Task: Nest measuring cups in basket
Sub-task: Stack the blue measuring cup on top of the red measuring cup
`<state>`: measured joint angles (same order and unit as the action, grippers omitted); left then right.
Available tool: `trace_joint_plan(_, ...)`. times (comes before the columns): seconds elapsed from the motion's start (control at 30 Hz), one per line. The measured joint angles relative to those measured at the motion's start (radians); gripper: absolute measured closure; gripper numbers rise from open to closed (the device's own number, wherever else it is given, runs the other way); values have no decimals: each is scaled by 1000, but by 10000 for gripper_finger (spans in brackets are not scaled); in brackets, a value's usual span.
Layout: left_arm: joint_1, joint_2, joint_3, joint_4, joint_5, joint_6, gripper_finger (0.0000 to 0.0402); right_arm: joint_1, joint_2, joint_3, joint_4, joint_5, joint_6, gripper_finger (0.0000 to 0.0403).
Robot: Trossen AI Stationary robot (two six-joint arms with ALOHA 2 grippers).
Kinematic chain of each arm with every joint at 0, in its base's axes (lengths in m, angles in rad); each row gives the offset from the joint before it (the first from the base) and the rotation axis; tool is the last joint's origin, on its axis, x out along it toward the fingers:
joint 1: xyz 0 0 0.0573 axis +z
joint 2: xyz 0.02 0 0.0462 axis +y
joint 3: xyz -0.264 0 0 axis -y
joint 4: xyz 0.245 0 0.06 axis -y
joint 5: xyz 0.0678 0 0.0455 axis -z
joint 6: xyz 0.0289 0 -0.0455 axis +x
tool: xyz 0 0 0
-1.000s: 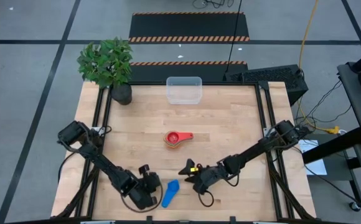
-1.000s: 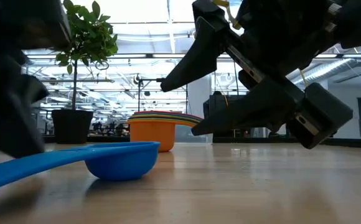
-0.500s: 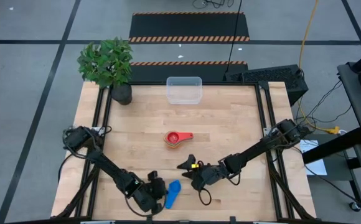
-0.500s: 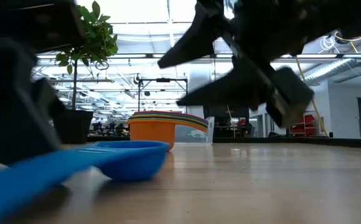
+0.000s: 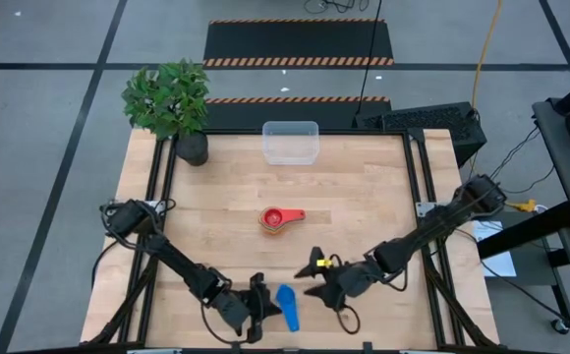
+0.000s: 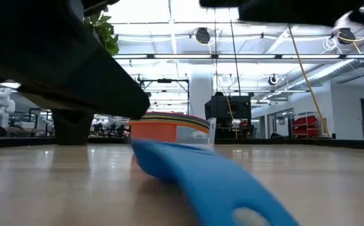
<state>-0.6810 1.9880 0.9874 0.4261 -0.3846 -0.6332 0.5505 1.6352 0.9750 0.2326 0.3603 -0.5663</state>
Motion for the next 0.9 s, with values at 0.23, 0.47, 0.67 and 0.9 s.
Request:
trace_joint_plan(0.23, 6, -33, 37, -11, -13, 48, 392, 41, 3, 0, -6, -135, 170, 135)
trace_joint_plan(0.47, 90, -33, 120, -295, -8, -7, 381, 83, 17, -1, -45, -129, 222, 135)
trace_joint_plan(0.67, 121, -33, 169, -397, 6, 58, 355, 86, 9, -1, -91, -122, 221, 135)
trace_joint_plan(0.9, 117, -33, 196, -401, 14, 254, 207, 81, 5, -1, -141, -94, 213, 135)
